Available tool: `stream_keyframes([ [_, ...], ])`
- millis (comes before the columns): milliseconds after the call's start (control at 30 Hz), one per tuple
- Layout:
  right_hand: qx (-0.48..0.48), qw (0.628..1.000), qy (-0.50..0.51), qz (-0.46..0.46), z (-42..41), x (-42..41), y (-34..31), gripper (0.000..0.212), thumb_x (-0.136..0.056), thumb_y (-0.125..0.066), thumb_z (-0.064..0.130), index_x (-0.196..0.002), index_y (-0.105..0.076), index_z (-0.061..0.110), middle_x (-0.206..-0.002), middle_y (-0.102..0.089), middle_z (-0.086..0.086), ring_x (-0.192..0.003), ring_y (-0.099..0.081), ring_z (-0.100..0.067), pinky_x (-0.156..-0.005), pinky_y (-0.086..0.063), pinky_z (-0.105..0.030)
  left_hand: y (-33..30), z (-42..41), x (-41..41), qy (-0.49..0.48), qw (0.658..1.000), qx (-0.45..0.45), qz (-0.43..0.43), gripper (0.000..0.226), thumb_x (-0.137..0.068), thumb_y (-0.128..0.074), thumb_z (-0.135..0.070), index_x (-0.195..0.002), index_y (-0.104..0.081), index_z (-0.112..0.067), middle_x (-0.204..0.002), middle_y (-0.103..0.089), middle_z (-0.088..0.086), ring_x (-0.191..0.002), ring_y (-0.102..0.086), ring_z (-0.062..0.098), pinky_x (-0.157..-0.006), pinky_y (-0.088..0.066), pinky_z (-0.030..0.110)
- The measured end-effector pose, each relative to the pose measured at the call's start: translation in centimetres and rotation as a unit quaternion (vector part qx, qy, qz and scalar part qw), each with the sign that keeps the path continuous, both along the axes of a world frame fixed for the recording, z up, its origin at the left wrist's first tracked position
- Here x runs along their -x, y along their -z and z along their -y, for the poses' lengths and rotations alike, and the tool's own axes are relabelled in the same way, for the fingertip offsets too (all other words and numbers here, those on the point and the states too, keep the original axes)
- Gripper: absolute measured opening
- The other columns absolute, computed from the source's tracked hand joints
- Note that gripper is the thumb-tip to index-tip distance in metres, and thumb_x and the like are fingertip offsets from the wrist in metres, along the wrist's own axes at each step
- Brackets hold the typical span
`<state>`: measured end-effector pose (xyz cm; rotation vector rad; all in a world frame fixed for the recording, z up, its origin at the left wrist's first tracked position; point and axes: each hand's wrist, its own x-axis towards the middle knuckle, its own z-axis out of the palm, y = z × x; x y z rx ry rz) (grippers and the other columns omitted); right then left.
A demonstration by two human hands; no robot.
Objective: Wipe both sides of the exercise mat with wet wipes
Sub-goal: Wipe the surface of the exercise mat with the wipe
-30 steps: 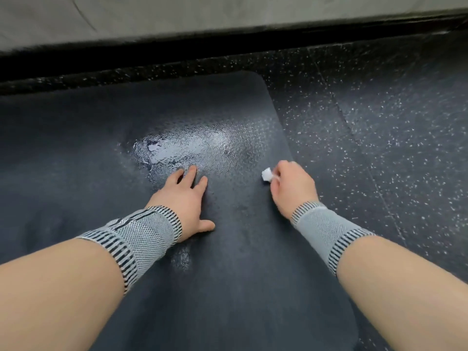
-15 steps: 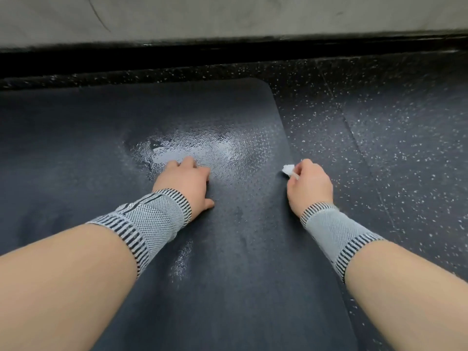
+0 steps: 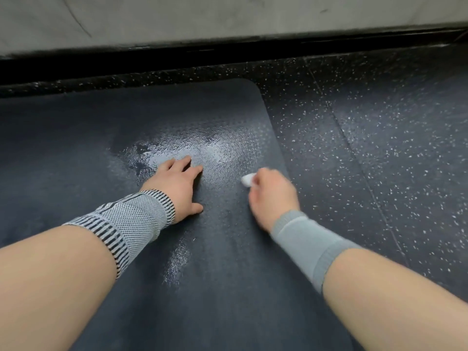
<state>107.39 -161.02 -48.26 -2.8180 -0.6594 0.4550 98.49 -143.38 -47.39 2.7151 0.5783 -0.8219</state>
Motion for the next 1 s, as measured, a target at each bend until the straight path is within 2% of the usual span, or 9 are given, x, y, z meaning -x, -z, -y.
stream_keyframes([
  [100, -0.020, 0.982, -0.188, -0.015, -1.2, 2.8, 0.2, 0.017, -0.094, -0.046, 0.021, -0.108, -0.053, 0.014, -0.110, -0.052, -0.007, -0.097, -0.058, -0.032, -0.081, -0.044, -0.036, -0.3, 0.1, -0.1, 0.004, 1.000, -0.007, 0.004, 0.097, -0.080, -0.071, -0.056, -0.155, -0.014, -0.033, -0.163, -0.006, -0.006, -0.148, -0.008, 0.026, -0.117, -0.023, 0.039],
  [300, 0.000, 0.991, 0.124, 0.042, -0.3, -6.4, 0.1, 0.018, -0.094, -0.046, 0.020, -0.107, -0.055, 0.011, -0.109, -0.057, -0.011, -0.098, -0.057, -0.030, -0.075, -0.037, -0.029, -0.5, 0.1, -0.4, -0.001, 1.000, -0.012, 0.013, 0.096, -0.075, -0.074, -0.057, -0.152, -0.020, -0.035, -0.160, -0.012, -0.007, -0.146, -0.012, 0.026, -0.113, -0.036, 0.044],
  [367, -0.009, 0.999, 0.044, 0.021, -2.1, -3.8, 0.2, 0.016, -0.092, -0.047, 0.017, -0.105, -0.055, 0.011, -0.107, -0.057, -0.010, -0.097, -0.058, -0.031, -0.076, -0.041, -0.030, -0.6, 0.0, -0.3, -0.002, 1.000, -0.013, 0.015, 0.096, -0.074, -0.075, -0.058, -0.151, -0.021, -0.036, -0.159, -0.013, -0.007, -0.145, -0.013, 0.025, -0.110, -0.039, 0.046],
  [467, -0.035, 0.983, -0.180, -0.009, -3.2, 0.8, 0.7, 0.014, -0.093, -0.045, 0.019, -0.105, -0.052, 0.014, -0.107, -0.053, -0.007, -0.092, -0.058, -0.031, -0.077, -0.045, -0.034, -0.4, -0.1, -0.2, -0.001, 1.000, -0.014, 0.022, 0.096, -0.073, -0.075, -0.058, -0.150, -0.022, -0.037, -0.158, -0.014, -0.008, -0.144, -0.014, 0.024, -0.108, -0.042, 0.047],
  [500, -0.041, 0.981, -0.189, 0.003, -3.1, 0.0, 0.8, 0.014, -0.093, -0.044, 0.020, -0.104, -0.052, 0.015, -0.106, -0.053, -0.007, -0.091, -0.058, -0.031, -0.078, -0.046, -0.036, -0.4, -0.1, -0.2, 0.000, 1.000, -0.014, 0.024, 0.095, -0.074, -0.075, -0.058, -0.150, -0.022, -0.037, -0.158, -0.014, -0.008, -0.144, -0.014, 0.024, -0.107, -0.042, 0.047],
  [700, -0.006, 0.991, 0.126, 0.050, -1.9, -7.8, 0.4, 0.017, -0.094, -0.048, 0.022, -0.107, -0.056, 0.014, -0.105, -0.060, -0.007, -0.089, -0.056, -0.027, -0.071, -0.036, -0.027, -0.4, -0.1, -0.1, -0.005, 0.999, -0.010, 0.031, 0.093, -0.075, -0.074, -0.058, -0.149, -0.022, -0.038, -0.158, -0.013, -0.010, -0.145, -0.013, 0.023, -0.103, -0.046, 0.045],
  [867, -0.034, 0.986, -0.161, -0.003, -4.9, -0.9, 0.6, 0.014, -0.094, -0.047, 0.020, -0.105, -0.054, 0.015, -0.101, -0.054, -0.005, -0.083, -0.058, -0.024, -0.068, -0.041, -0.025, -0.6, 0.0, -0.1, 0.001, 0.999, -0.017, 0.029, 0.092, -0.076, -0.072, -0.058, -0.150, -0.020, -0.039, -0.159, -0.010, -0.011, -0.145, -0.011, 0.021, -0.101, -0.044, 0.044],
  [933, -0.031, 0.990, -0.138, 0.019, -4.7, -3.1, 0.5, 0.014, -0.095, -0.047, 0.021, -0.104, -0.055, 0.015, -0.100, -0.053, -0.006, -0.088, -0.057, -0.029, -0.074, -0.042, -0.030, -0.7, 0.0, -0.1, 0.000, 1.000, -0.015, 0.027, 0.092, -0.077, -0.071, -0.058, -0.150, -0.019, -0.039, -0.160, -0.009, -0.011, -0.146, -0.010, 0.021, -0.101, -0.044, 0.044],
  [1000, -0.023, 0.999, -0.013, 0.035, -3.8, -7.0, 0.3, 0.014, -0.095, -0.048, 0.021, -0.105, -0.055, 0.014, -0.097, -0.054, -0.004, -0.082, -0.053, -0.024, -0.070, -0.037, -0.028, -0.6, 0.1, 0.0, -0.001, 1.000, -0.015, 0.023, 0.091, -0.078, -0.071, -0.058, -0.150, -0.019, -0.039, -0.160, -0.009, -0.011, -0.146, -0.009, 0.021, -0.101, -0.045, 0.044],
])
